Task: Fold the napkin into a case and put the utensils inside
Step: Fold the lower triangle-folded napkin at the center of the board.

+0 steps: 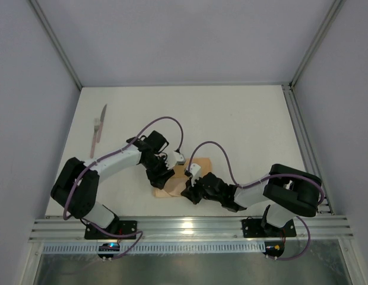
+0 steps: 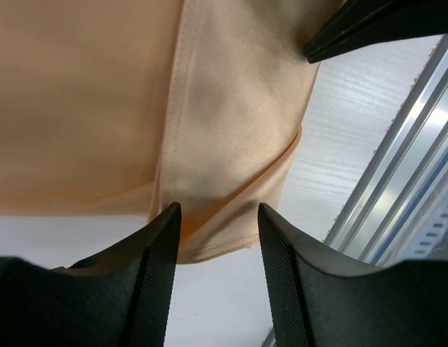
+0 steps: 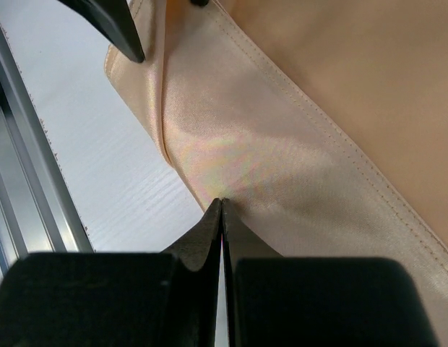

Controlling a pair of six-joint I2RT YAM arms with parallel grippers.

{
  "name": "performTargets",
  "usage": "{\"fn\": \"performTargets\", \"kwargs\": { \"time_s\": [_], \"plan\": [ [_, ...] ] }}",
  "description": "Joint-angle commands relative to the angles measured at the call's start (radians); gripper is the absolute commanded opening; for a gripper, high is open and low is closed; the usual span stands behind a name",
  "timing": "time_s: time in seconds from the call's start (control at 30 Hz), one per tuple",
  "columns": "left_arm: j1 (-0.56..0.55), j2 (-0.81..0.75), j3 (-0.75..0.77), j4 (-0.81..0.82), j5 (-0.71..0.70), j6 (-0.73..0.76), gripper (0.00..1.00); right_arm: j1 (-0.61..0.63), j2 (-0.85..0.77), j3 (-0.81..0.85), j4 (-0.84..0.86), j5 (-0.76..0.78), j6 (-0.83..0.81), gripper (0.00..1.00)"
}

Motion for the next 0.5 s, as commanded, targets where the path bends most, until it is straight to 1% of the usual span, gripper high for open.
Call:
{"fn": "performTargets", "kwargs": {
  "time_s": [0.0,0.07,0.1,0.17,0.33,0.43,0.47],
  "plan": [
    [0.051,-0.053,0.107,-0.07,0.101,0.021,0.54,0.001,-0.005,-0.029,-0.006,0.005,0.042,0.03],
    [0.076,-0.053,0.132,-0.107,0.089,0.054,0.59,0.0,-0.013,-0.021,-0.012,0.007,0.046,0.03],
    [0.082,-0.056,0.141,-0.129,0.078,0.065,0.6,0.0,-0.013,-0.018,-0.021,0.007,0.048,0.03],
    [0.088,-0.062,0.134,-0.14,0.032,0.116,0.61,0.001,-0.008,-0.003,-0.032,0.005,0.048,0.03],
    [0.088,-0.057,0.082,-0.187,0.06,0.188,0.59,0.0,0.004,0.023,-0.052,-0.001,0.048,0.03],
    [0.084,-0.042,0.045,-0.148,0.016,0.182,0.59,0.0,0.002,0.026,-0.063,0.001,0.051,0.03],
    [0.085,-0.036,0.038,-0.111,-0.01,0.176,0.58,0.0,0.002,0.026,-0.066,0.001,0.052,0.03]
  ]
}}
